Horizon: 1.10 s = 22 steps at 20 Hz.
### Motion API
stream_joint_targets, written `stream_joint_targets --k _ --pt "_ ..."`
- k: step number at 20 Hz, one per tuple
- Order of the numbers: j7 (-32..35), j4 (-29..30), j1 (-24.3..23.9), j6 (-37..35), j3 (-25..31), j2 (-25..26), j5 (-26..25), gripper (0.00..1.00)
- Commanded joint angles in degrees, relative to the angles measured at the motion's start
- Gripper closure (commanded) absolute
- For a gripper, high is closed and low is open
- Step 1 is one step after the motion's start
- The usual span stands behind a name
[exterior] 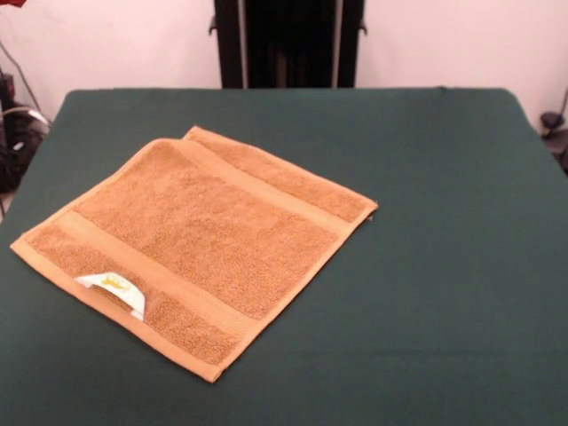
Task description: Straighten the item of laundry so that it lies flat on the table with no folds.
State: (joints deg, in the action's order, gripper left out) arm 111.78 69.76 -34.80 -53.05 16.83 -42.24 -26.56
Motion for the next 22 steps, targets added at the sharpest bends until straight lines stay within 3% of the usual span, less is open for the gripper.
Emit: stream_joint_targets --k 1,8,22 --pt "-44.97 4.74 -7.50 -5.25 12.09 -1.44 -3.62 1.00" --pt "-39.46 4.51 -4.61 -3.16 14.10 2.62 -5.67 1.00" --pt "-28.87 5.34 2.30 2.63 10.33 5.16 -4.61 1.00"
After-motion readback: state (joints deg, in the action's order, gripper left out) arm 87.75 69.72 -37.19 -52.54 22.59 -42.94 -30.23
